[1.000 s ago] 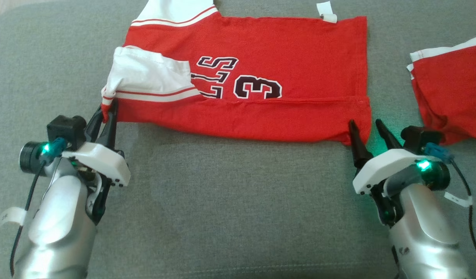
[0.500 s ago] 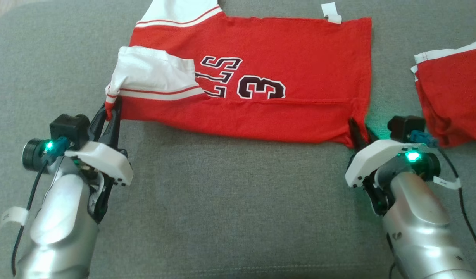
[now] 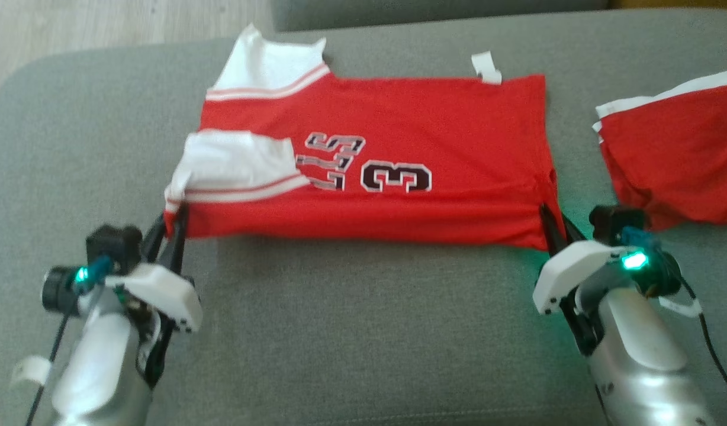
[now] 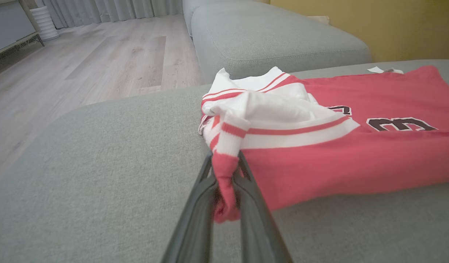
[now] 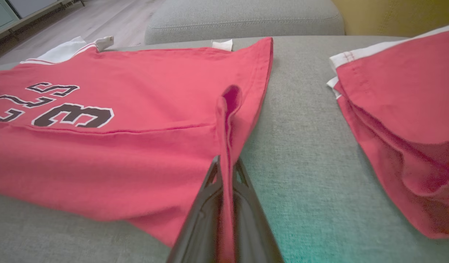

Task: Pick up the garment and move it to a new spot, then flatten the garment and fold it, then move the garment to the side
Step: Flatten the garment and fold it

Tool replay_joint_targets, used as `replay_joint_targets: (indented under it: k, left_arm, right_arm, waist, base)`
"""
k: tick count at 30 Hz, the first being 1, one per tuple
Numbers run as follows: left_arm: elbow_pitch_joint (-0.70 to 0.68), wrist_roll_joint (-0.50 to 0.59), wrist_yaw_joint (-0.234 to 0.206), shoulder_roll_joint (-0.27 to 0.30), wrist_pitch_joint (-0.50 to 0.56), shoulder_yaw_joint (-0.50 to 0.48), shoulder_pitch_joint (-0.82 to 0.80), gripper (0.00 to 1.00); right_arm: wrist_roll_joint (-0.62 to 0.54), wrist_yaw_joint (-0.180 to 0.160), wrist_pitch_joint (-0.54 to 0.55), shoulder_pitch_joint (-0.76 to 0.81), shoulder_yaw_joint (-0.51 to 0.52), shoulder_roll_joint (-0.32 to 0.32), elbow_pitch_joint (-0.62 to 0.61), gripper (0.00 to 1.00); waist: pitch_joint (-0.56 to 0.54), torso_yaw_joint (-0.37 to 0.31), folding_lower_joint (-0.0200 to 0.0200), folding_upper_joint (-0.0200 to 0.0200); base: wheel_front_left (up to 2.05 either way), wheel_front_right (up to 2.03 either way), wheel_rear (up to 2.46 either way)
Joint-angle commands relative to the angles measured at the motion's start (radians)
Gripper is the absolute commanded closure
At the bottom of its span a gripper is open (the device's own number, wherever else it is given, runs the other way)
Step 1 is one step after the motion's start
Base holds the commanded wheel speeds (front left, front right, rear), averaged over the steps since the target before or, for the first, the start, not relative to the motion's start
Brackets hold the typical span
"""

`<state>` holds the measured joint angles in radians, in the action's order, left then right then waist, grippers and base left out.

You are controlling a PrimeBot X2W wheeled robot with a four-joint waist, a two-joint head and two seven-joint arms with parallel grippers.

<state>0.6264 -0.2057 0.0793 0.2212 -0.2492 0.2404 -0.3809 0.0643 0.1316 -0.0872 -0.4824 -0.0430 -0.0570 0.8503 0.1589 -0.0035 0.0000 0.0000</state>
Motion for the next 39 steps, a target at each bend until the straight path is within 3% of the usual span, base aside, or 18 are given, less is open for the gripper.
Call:
replay_joint_targets:
  k: [1, 21, 28, 29, 30, 31, 33, 39]
  left_arm:
    - [-0.027, -0.010, -0.004, 0.036, -0.013, -0.049, -0.005, 1.00]
    - [-0.148, -0.051, -0.008, 0.005, 0.036, -0.013, 0.246, 1.00]
    - [-0.171, -0.053, -0.015, -0.003, 0.060, 0.009, 0.275, 1.00]
    - [-0.167, -0.052, -0.016, -0.005, 0.057, 0.012, 0.271, 1.00]
    - [-0.161, -0.050, -0.018, -0.007, 0.054, 0.014, 0.266, 0.71]
    - [-0.155, -0.048, -0.021, -0.009, 0.048, 0.015, 0.259, 0.38]
    - [-0.148, -0.048, -0.028, -0.011, 0.033, 0.010, 0.239, 0.01]
    - [-0.194, -0.101, -0.018, -0.011, -0.003, -0.063, 0.128, 0.00]
  right_arm:
    - [-0.010, -0.001, -0.001, 0.008, -0.012, 0.004, -0.045, 1.00]
    - [0.046, -0.001, 0.273, 0.320, -0.004, -0.103, -0.401, 1.00]
    - [0.078, -0.001, 0.395, 0.403, 0.032, -0.092, -0.491, 1.00]
    - [0.080, -0.001, 0.405, 0.410, 0.037, -0.088, -0.503, 0.85]
    - [0.079, -0.001, 0.409, 0.415, 0.041, -0.085, -0.516, 0.51]
    - [0.079, -0.001, 0.410, 0.417, 0.048, -0.081, -0.530, 0.00]
    - [0.074, -0.001, 0.406, 0.416, 0.055, -0.071, -0.558, 0.00]
    - [0.065, -0.001, 0.346, 0.362, 0.120, -0.034, -0.645, 0.00]
  waist:
    - [-0.027, -0.007, 0.0000, 0.0000]
    - [-0.172, 0.011, 0.0000, 0.0000]
    - [-0.168, 0.008, 0.0000, 0.0000]
    - [-0.166, 0.006, 0.0000, 0.0000]
    - [-0.162, 0.004, 0.0000, 0.0000]
    - [-0.158, 0.002, 0.0000, 0.0000]
    - [-0.145, -0.005, 0.0000, 0.0000]
    - [-0.092, -0.024, 0.0000, 0.0000]
  base:
    - [0.00, 0.00, 0.00]
    - [0.00, 0.00, 0.00]
    - [0.00, 0.00, 0.00]
    - [0.00, 0.00, 0.00]
    - [0.00, 0.00, 0.00]
    - [0.00, 0.00, 0.00]
    - [0.00, 0.00, 0.00]
    - [0.00, 0.00, 0.00]
